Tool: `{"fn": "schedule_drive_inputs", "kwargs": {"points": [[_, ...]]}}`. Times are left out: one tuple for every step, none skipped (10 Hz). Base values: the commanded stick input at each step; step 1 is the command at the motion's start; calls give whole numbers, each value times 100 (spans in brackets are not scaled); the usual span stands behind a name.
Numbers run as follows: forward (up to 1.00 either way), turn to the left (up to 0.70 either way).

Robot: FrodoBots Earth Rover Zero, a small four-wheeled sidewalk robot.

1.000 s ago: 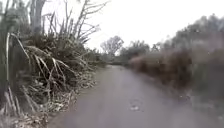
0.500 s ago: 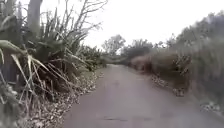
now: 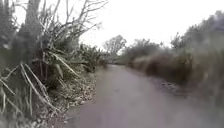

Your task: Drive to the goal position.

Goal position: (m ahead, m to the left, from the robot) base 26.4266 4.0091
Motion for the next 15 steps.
{"fn": "schedule_drive_inputs", "kwargs": {"points": [[100,0],[100,0],[100,0],[100,0],[100,0],[100,0],[100,0],[100,0],[100,0],[100,0],[100,-40],[100,-40],[100,-40],[100,-40],[100,-40]]}}
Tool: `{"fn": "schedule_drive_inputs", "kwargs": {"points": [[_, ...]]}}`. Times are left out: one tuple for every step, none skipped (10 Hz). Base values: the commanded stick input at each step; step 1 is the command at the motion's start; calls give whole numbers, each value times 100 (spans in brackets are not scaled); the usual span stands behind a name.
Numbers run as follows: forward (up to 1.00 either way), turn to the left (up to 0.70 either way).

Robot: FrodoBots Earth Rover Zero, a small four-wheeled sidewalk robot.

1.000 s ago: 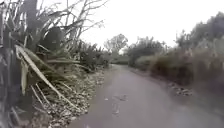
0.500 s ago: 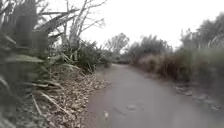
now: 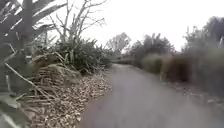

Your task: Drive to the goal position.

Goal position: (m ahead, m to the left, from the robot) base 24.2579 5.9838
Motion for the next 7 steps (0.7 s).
{"fn": "schedule_drive_inputs", "kwargs": {"points": [[100,-40],[100,-40],[100,-40],[100,-40],[100,0],[100,0],[100,0]]}}
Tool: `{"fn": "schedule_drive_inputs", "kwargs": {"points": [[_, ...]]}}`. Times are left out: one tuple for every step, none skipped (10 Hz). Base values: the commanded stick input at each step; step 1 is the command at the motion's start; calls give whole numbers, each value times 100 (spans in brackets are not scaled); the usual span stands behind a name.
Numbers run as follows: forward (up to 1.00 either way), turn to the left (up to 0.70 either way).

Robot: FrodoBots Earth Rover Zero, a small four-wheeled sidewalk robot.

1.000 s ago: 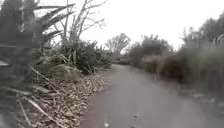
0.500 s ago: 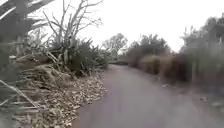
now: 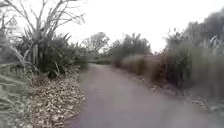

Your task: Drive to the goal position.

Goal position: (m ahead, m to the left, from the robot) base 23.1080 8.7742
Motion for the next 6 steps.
{"fn": "schedule_drive_inputs", "kwargs": {"points": [[100,0],[100,0],[100,0],[100,0],[100,0],[100,0]]}}
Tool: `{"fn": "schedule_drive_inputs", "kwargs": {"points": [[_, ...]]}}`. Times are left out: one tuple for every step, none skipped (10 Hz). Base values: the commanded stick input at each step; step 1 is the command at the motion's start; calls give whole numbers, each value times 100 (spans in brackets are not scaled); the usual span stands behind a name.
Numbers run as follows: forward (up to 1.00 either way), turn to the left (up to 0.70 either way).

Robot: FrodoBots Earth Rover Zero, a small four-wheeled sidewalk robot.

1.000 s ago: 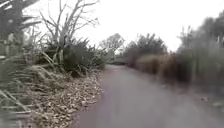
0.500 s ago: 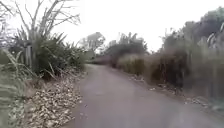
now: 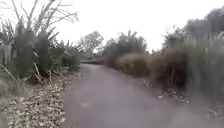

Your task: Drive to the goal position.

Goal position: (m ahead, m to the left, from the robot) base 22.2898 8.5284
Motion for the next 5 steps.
{"fn": "schedule_drive_inputs", "kwargs": {"points": [[100,0],[100,0],[100,0],[100,40],[100,40]]}}
